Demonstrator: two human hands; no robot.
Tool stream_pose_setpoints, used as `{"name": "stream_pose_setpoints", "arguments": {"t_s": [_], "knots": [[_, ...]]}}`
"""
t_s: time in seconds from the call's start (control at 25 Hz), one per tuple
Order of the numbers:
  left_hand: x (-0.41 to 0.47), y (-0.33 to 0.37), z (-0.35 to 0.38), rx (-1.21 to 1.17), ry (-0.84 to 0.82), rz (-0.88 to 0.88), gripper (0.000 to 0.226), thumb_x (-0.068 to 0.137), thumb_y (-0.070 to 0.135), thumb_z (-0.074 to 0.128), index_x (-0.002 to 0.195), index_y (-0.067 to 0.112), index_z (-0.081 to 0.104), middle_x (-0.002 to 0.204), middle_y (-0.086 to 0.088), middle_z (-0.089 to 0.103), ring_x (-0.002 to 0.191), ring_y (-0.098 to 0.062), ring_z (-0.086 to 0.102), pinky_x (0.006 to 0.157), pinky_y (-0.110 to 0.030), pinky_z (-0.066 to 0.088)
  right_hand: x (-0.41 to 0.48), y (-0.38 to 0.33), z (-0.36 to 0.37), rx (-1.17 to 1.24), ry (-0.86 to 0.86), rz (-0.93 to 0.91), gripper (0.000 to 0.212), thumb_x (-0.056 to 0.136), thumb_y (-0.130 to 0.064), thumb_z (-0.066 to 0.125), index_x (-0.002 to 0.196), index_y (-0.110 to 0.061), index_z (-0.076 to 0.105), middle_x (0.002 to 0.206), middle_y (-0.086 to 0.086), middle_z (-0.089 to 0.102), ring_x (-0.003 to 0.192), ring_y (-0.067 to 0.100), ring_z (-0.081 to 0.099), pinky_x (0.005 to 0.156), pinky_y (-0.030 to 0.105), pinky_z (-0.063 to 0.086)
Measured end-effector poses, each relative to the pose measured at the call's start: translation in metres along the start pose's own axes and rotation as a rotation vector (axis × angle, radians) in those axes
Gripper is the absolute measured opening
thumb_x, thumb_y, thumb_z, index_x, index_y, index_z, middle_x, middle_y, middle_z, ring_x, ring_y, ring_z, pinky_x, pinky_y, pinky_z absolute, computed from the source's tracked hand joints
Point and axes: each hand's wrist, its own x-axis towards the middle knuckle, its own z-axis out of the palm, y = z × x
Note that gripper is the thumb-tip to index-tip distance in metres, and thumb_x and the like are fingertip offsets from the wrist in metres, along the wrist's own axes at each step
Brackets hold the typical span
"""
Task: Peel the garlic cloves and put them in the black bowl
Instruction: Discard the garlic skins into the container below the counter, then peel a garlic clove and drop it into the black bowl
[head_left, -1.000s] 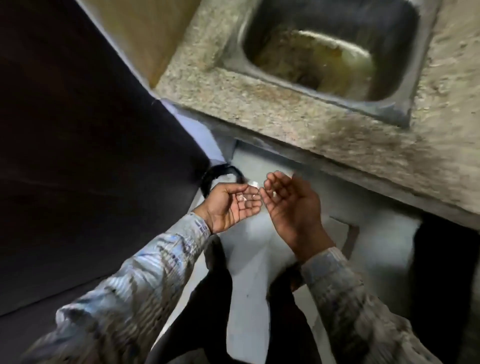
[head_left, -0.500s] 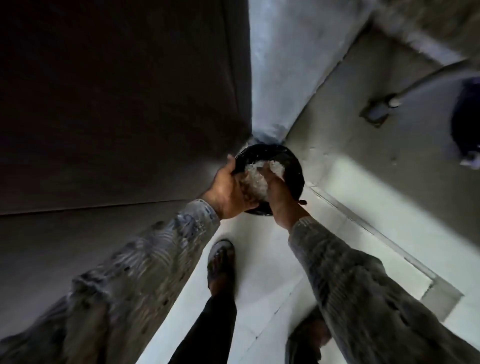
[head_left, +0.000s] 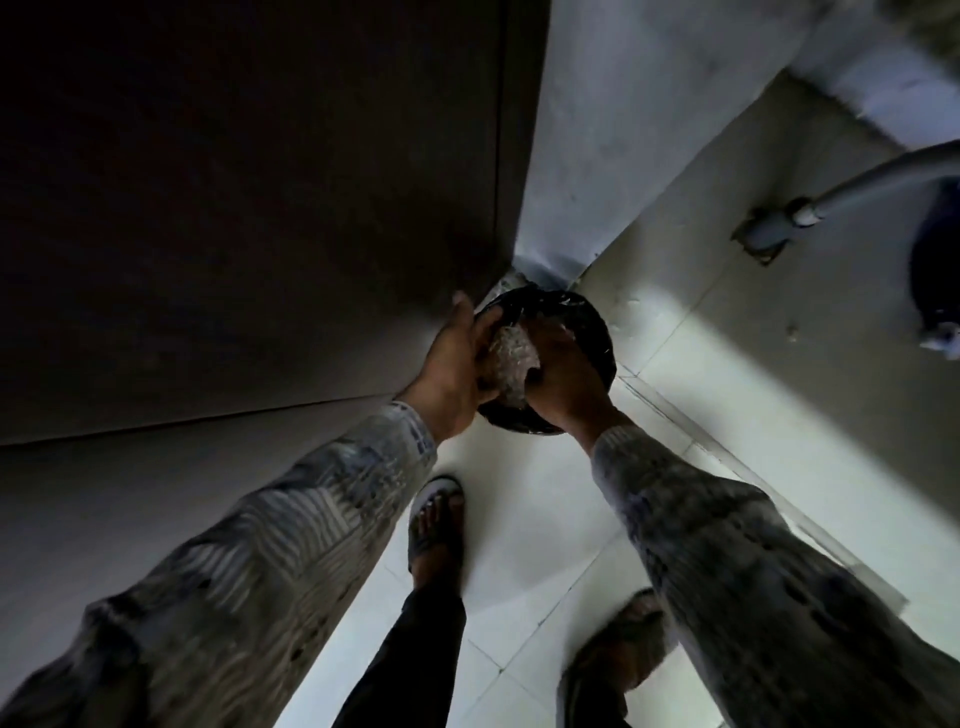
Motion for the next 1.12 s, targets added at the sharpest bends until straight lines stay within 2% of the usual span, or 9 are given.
{"name": "stream_pose_setpoints", "arguments": {"t_s": [0.08,0.16,0.28,0.36,0.48,0.56,0.68,0.88,1.12], "knots": [[-0.021,0.013,0.006,0.040,-0.010,0.033,0.078,0.096,0.079,0.013,0.150,0.035,0.047,0.129,0.018,0.056,0.118,-0.013,0.052,0.106,-0.047,0.030,-0.021,-0.016,-0.022,0.036,-0.048,-0.020,0.076,0.091,-0.007,0.062,0.160,-0.016,0.032,0.164,0.012,0.034,0.152,0.028,0.029,0.124,0.032,0.020],[-0.060,0.029,0.023,0.122,0.004,0.083,0.068,0.101,0.071,0.020,0.147,0.032,0.050,0.127,0.018,0.055,0.112,-0.007,0.054,0.101,-0.040,0.035,-0.048,-0.028,-0.049,0.052,-0.064,0.009,0.079,0.088,-0.005,0.063,0.160,-0.017,0.033,0.163,0.010,0.035,0.151,0.028,0.030,0.125,0.034,0.024],[-0.117,0.043,0.047,0.289,0.114,0.285,0.027,0.106,0.026,0.052,0.130,0.029,0.061,0.113,0.017,0.066,0.102,-0.002,0.063,0.089,-0.024,0.048,-0.093,-0.049,-0.097,0.074,-0.009,-0.061,0.079,0.080,-0.020,0.063,0.155,-0.017,0.041,0.158,0.011,0.042,0.147,0.029,0.037,0.123,0.040,0.031],[-0.162,0.053,0.064,0.456,0.133,0.465,0.047,0.097,-0.006,0.056,0.134,0.023,0.059,0.121,0.012,0.062,0.113,-0.006,0.058,0.093,-0.012,0.047,-0.128,-0.065,-0.128,0.048,0.043,-0.103,0.085,0.074,-0.035,0.066,0.154,-0.019,0.043,0.155,0.010,0.046,0.144,0.029,0.041,0.119,0.043,0.037],[-0.242,0.071,0.087,0.570,0.130,0.513,0.059,0.091,-0.018,0.056,0.144,0.006,0.053,0.131,0.006,0.054,0.122,-0.005,0.052,0.083,0.003,0.039,-0.193,-0.094,-0.183,0.015,0.115,-0.149,0.101,0.070,-0.035,0.084,0.158,-0.019,0.036,0.154,0.010,0.046,0.141,0.029,0.043,0.115,0.042,0.041],[-0.293,0.082,0.101,0.665,0.129,0.575,0.065,0.086,-0.012,0.066,0.145,0.012,0.053,0.137,0.006,0.054,0.128,-0.009,0.054,0.094,-0.003,0.042,-0.244,-0.118,-0.224,0.017,0.138,-0.135,0.107,0.072,-0.041,0.085,0.161,-0.021,0.029,0.158,0.008,0.042,0.144,0.028,0.038,0.117,0.038,0.037],[-0.365,0.094,0.123,0.900,0.082,0.660,0.078,0.076,0.009,0.074,0.145,0.037,0.052,0.146,0.007,0.052,0.135,-0.012,0.051,0.116,-0.031,0.040,-0.316,-0.147,-0.282,0.007,0.169,-0.142,0.112,0.075,-0.045,0.086,0.163,-0.019,0.022,0.163,0.008,0.036,0.149,0.028,0.031,0.120,0.038,0.031],[-0.471,0.103,0.186,1.292,-0.100,0.840,0.089,0.077,0.004,0.073,0.155,0.030,0.040,0.152,-0.004,0.047,0.139,-0.021,0.045,0.110,-0.019,0.033,-0.429,-0.169,-0.363,-0.015,0.303,-0.094,0.113,0.072,-0.043,0.089,0.162,-0.020,0.025,0.160,0.015,0.038,0.145,0.034,0.036,0.116,0.047,0.037],[-0.540,0.099,0.265,1.473,-0.463,0.918,0.105,0.073,-0.001,0.073,0.158,0.042,0.027,0.161,-0.001,0.035,0.146,-0.020,0.036,0.114,-0.033,0.040,-0.554,-0.144,-0.405,-0.014,0.540,0.135,0.116,0.066,-0.054,0.084,0.160,-0.041,0.018,0.163,0.005,0.033,0.149,0.027,0.030,0.119,0.050,0.033]]}}
